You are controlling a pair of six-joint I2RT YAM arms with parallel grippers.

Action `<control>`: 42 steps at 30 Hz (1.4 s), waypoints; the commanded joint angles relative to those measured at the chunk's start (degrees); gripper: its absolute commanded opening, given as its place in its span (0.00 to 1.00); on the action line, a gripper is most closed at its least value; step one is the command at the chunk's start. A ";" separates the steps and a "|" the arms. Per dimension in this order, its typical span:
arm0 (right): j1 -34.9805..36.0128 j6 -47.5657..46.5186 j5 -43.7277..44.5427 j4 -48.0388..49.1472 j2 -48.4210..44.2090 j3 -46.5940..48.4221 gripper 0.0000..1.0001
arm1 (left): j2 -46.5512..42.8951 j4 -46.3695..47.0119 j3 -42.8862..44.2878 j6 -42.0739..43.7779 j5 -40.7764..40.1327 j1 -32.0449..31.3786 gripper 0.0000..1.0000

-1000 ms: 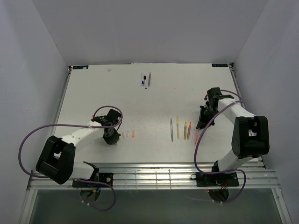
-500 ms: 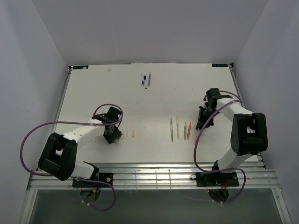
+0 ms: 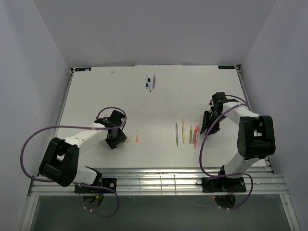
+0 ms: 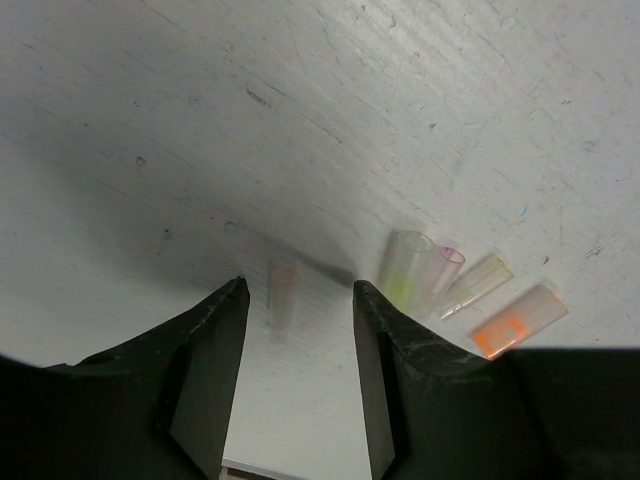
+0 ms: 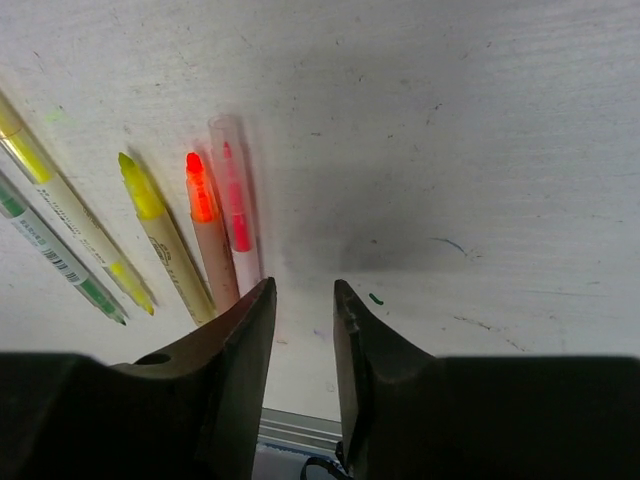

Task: Open the pen caps

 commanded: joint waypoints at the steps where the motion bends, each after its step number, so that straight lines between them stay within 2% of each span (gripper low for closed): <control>1: 0.04 -0.48 0.49 0.68 -1.37 -0.68 0.40 | -1.41 -2.48 0.02 0.24 0.62 0.34 0.57; 4: 0.12 -0.39 1.54 -0.20 -3.30 0.37 0.48 | -3.78 -4.33 1.34 -0.29 0.71 0.34 0.59; 12: 0.39 0.22 5.93 -6.69 -9.28 5.29 0.60 | -7.57 -8.02 10.90 -2.49 0.10 0.16 0.64; 13: 0.65 0.40 6.98 -7.31 -10.50 5.82 0.67 | -7.31 -8.20 12.40 -1.79 -0.25 0.16 0.64; 16: 1.96 1.19 11.44 -11.78 -10.52 8.63 0.79 | -4.33 -7.76 19.69 1.36 -1.92 -0.01 0.67; 18: 2.67 1.81 13.93 -14.95 -9.56 11.00 0.80 | -0.11 -5.58 24.00 4.44 -3.50 -0.19 0.68; 23: 4.61 4.17 20.95 -19.78 -8.67 13.38 0.82 | 15.08 -2.58 44.82 16.28 -7.28 -0.28 0.69; 24: 4.69 4.36 22.45 -20.06 -8.58 13.39 0.83 | 20.59 -2.31 48.07 17.97 -8.24 -0.28 0.70; 25: 4.78 4.18 23.85 -19.63 -8.67 12.60 0.85 | 23.17 -1.79 54.19 19.82 -8.43 -0.28 0.71; 26: 4.78 2.18 24.22 -16.93 -9.11 11.90 0.86 | 25.54 -1.00 56.78 21.58 -8.60 -0.28 0.70; 28: 4.78 -0.38 23.26 -14.63 -9.72 11.19 0.94 | 32.03 1.55 61.61 25.89 -8.86 -0.28 0.71; 32: 4.70 -4.25 16.15 -15.40 -7.88 14.77 0.98 | 41.72 5.77 74.25 32.22 -7.11 -0.28 0.70; 33: 4.70 -4.43 14.48 -14.10 -8.14 14.88 0.99 | 43.48 7.25 75.95 34.14 -6.67 -0.19 0.71; 34: 4.70 -4.52 10.55 -13.04 -9.45 14.79 0.90 | 46.45 8.05 77.27 35.03 -6.15 -0.19 0.70; 37: 4.70 -3.73 6.20 -9.78 -11.66 14.62 0.90 | 49.90 12.62 80.00 38.19 -4.65 0.16 0.70; 42: 4.78 -5.39 4.36 -9.87 -12.01 15.41 1.00 | 54.91 20.17 80.09 42.86 -1.14 1.21 0.69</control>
